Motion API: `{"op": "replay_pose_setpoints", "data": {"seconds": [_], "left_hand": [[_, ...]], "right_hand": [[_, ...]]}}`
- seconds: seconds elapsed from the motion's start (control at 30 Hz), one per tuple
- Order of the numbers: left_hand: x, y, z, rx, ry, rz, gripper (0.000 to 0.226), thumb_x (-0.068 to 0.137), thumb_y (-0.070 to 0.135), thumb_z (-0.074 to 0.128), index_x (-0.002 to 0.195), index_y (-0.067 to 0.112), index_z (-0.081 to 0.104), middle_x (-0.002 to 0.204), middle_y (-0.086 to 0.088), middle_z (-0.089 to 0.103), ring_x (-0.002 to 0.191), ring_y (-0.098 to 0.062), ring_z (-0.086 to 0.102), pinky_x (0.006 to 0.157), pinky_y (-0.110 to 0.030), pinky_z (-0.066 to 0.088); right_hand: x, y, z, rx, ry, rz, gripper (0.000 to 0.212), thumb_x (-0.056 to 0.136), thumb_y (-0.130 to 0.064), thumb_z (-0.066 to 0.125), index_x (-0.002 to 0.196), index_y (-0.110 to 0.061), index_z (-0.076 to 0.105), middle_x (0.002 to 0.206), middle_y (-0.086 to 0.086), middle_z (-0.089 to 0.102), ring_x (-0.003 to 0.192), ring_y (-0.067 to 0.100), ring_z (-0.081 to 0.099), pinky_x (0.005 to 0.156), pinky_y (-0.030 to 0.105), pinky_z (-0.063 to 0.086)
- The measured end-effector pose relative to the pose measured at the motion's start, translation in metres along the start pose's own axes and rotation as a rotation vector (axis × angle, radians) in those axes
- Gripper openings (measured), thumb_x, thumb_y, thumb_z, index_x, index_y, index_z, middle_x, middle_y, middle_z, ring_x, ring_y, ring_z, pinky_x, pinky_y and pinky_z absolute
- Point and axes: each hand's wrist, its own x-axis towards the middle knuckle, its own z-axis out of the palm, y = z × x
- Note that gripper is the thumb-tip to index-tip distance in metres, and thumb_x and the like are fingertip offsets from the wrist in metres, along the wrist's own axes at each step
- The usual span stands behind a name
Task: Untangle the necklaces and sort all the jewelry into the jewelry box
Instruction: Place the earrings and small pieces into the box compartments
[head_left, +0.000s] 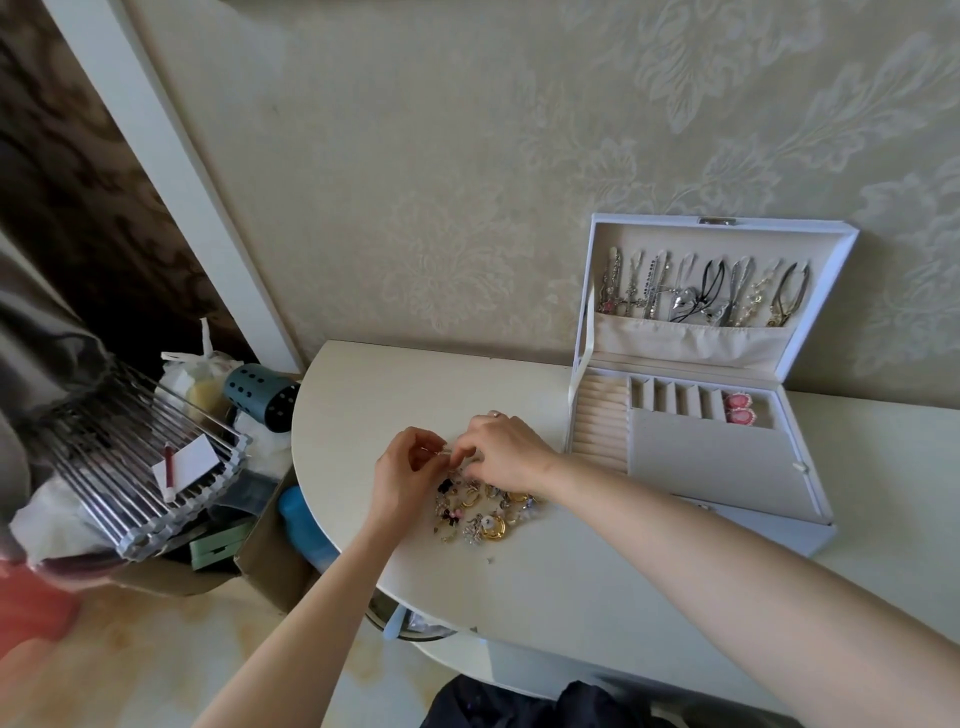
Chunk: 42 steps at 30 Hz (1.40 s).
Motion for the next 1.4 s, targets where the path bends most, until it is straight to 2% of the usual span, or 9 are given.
{"op": "replay_pose_setpoints", "data": {"seconds": [0.2, 0.4, 0.47, 0.67, 0.8, 1.0, 1.23, 1.33, 1.4], "left_hand": [[-0.002, -0.003, -0.001, -0.034, 0.047, 0.021, 0.012, 0.081, 0.002, 0.066, 0.089, 0.010, 0.062, 0.090, -0.004, 0.066, 0.083, -0.012, 0.064, 0.069, -0.015, 0.050], [-0.001, -0.006, -0.001, -0.019, 0.063, 0.030, 0.016, 0.080, -0.005, 0.061, 0.088, 0.009, 0.064, 0.089, -0.006, 0.066, 0.081, -0.014, 0.064, 0.068, -0.015, 0.050], [-0.002, -0.004, -0.001, -0.033, 0.067, 0.026, 0.015, 0.080, -0.004, 0.061, 0.087, 0.009, 0.065, 0.088, -0.005, 0.066, 0.082, -0.014, 0.063, 0.068, -0.016, 0.050], [-0.006, 0.004, 0.001, -0.087, 0.117, -0.018, 0.008, 0.082, 0.003, 0.063, 0.082, 0.010, 0.065, 0.084, 0.001, 0.067, 0.080, -0.014, 0.062, 0.070, -0.026, 0.051], [-0.003, 0.034, 0.010, -0.189, 0.122, 0.031, 0.007, 0.081, -0.001, 0.064, 0.077, 0.004, 0.062, 0.078, 0.001, 0.069, 0.071, -0.009, 0.064, 0.065, -0.021, 0.050], [0.006, 0.086, 0.043, -0.199, -0.056, 0.155, 0.012, 0.081, 0.007, 0.070, 0.073, 0.009, 0.061, 0.069, 0.006, 0.068, 0.059, -0.004, 0.059, 0.054, -0.019, 0.048], [0.013, 0.116, 0.087, -0.093, -0.167, 0.269, 0.010, 0.083, 0.000, 0.063, 0.081, 0.010, 0.065, 0.069, 0.006, 0.067, 0.063, -0.010, 0.063, 0.066, -0.029, 0.056], [0.022, 0.124, 0.106, 0.154, -0.097, 0.327, 0.005, 0.081, 0.011, 0.063, 0.081, 0.016, 0.065, 0.082, 0.005, 0.070, 0.078, -0.015, 0.062, 0.066, -0.030, 0.048], [0.029, 0.128, 0.117, 0.308, -0.036, 0.378, 0.003, 0.082, 0.016, 0.064, 0.084, 0.015, 0.066, 0.090, 0.001, 0.067, 0.090, -0.018, 0.055, 0.062, -0.028, 0.037]], "right_hand": [[0.000, -0.004, 0.011, -0.075, 0.017, 0.011, 0.024, 0.085, -0.027, 0.062, 0.109, -0.026, 0.066, 0.105, 0.001, 0.053, 0.108, 0.021, 0.045, 0.093, 0.035, 0.031], [0.001, -0.004, 0.014, -0.044, 0.083, -0.002, 0.011, 0.083, -0.020, 0.063, 0.093, -0.022, 0.066, 0.092, -0.006, 0.049, 0.104, 0.019, 0.047, 0.088, 0.033, 0.032], [0.001, -0.005, 0.012, 0.045, 0.113, 0.008, 0.006, 0.080, -0.017, 0.065, 0.086, -0.020, 0.066, 0.090, -0.006, 0.055, 0.097, 0.017, 0.050, 0.087, 0.031, 0.038], [-0.003, -0.004, -0.012, 0.514, 0.191, 0.179, 0.017, 0.073, 0.000, 0.074, 0.069, -0.012, 0.061, 0.070, -0.007, 0.060, 0.066, 0.005, 0.054, 0.057, 0.010, 0.041], [-0.012, 0.006, -0.033, 0.711, 0.238, 0.182, 0.021, 0.072, 0.006, 0.074, 0.070, -0.010, 0.060, 0.069, 0.007, 0.065, 0.058, 0.014, 0.061, 0.054, 0.023, 0.052], [-0.031, 0.045, -0.079, 1.071, 0.497, 0.244, 0.016, 0.073, 0.012, 0.070, 0.082, 0.000, 0.064, 0.072, 0.016, 0.066, 0.056, 0.017, 0.064, 0.056, 0.023, 0.056], [-0.056, 0.095, -0.081, 0.897, 0.701, 0.449, 0.019, 0.078, 0.013, 0.064, 0.081, -0.005, 0.066, 0.077, 0.012, 0.066, 0.056, 0.015, 0.063, 0.052, 0.021, 0.053], [-0.058, 0.108, -0.077, 0.769, 0.765, 0.486, 0.021, 0.078, 0.013, 0.062, 0.085, -0.006, 0.069, 0.072, 0.003, 0.064, 0.057, 0.008, 0.059, 0.050, 0.020, 0.051], [-0.058, 0.113, -0.076, 0.698, 0.768, 0.484, 0.025, 0.079, 0.013, 0.059, 0.091, -0.006, 0.071, 0.071, -0.004, 0.062, 0.062, 0.006, 0.057, 0.058, 0.020, 0.053]]}}
